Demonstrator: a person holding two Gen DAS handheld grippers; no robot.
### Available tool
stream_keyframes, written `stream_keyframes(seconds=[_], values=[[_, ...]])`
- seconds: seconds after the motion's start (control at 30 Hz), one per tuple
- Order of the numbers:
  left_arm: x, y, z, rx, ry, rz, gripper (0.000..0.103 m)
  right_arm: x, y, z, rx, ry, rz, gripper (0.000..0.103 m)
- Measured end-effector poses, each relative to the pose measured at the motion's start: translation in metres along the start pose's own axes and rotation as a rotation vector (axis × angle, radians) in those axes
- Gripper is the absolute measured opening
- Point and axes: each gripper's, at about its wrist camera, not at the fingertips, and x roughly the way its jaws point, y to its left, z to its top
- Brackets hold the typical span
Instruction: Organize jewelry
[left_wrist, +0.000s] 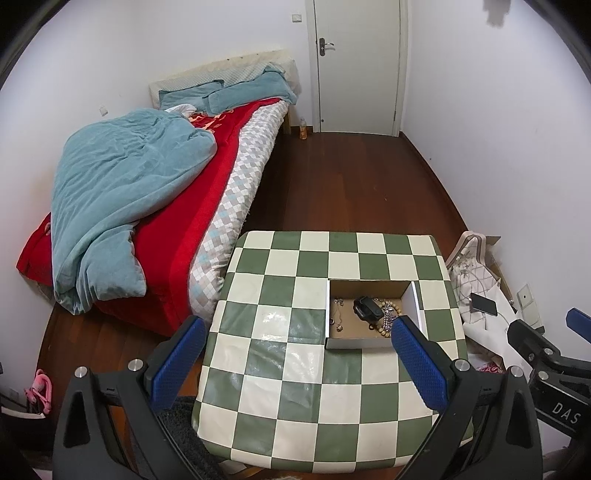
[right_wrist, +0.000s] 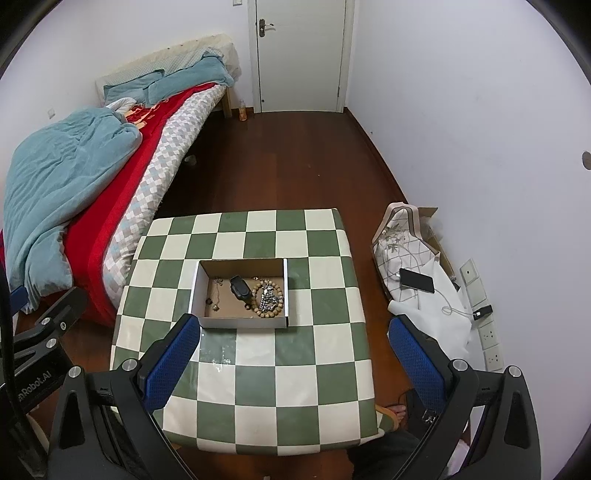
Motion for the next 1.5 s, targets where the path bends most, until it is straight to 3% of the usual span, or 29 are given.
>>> stream_keyframes(seconds=[1.5], values=[[-0.0084, 0.0057, -0.0059, 0.013, -0.022, 0.000, 0.102, -0.0093, -0.0031, -0.0038, 0.010, -0.006, 0.003, 0.103]])
